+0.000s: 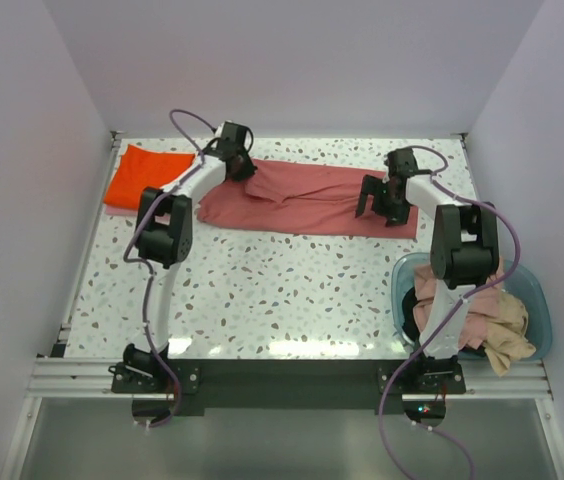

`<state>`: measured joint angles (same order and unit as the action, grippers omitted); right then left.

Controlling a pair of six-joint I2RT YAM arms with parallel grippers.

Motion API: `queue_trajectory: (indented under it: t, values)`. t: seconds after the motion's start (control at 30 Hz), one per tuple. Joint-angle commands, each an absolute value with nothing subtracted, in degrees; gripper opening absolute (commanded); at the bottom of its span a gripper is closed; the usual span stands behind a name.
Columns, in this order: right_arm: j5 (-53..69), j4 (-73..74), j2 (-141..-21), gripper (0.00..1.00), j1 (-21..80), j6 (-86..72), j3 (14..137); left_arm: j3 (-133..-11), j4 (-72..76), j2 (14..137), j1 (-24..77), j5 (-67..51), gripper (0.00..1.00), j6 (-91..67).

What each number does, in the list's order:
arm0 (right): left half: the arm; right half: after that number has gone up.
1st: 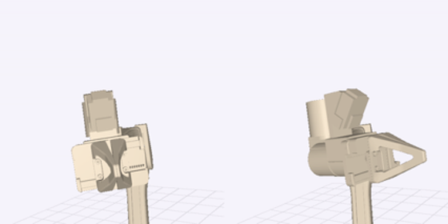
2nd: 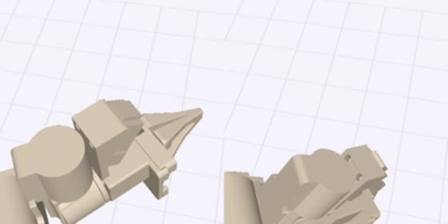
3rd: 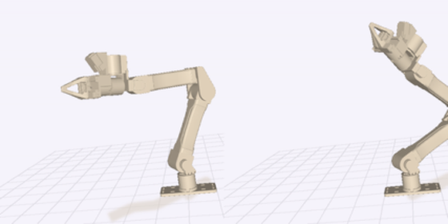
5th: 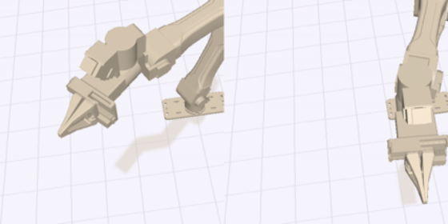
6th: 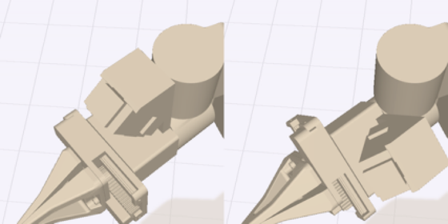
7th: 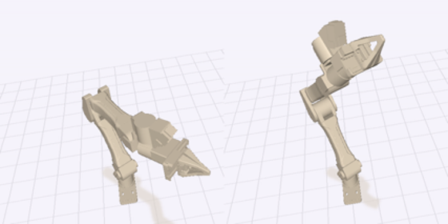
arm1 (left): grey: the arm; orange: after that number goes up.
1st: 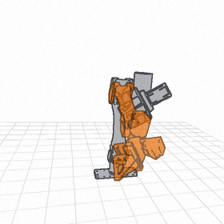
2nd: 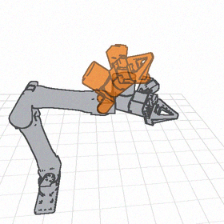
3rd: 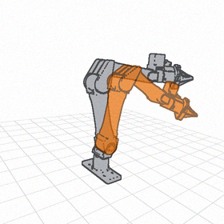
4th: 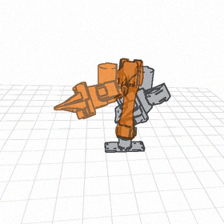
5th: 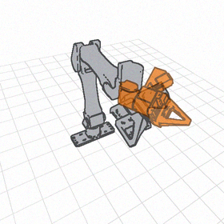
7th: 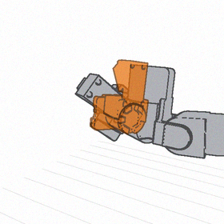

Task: Fold and stack the t-shirts
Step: Fold the tshirt

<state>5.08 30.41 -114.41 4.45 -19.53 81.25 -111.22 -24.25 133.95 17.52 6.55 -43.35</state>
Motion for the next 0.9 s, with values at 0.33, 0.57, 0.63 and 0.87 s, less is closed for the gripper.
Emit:
queue_trajectory:
  t: [0.33, 0.57, 0.63, 0.87]
  values:
    - [3.43, 31.99, -113.56, 0.99, 4.31, -18.20, 82.18, -126.99, -15.29, 142.73, 17.67, 4.04, 0.70, -42.54]
    - [3.16, 32.43, -111.27, 0.99, 4.31, -17.05, 83.66, -118.23, -16.78, 130.47, 18.02, 3.95, 1.00, -39.74]
    - [3.86, 32.52, -110.48, 0.99, 4.31, -16.88, 84.98, -110.95, -17.93, 125.71, 18.63, 5.44, 1.00, -39.46]
    - [2.38, 30.58, -113.72, 0.99, 4.31, -16.61, 94.45, -83.34, -13.36, 106.28, 20.74, 7.12, 1.00, -39.11]
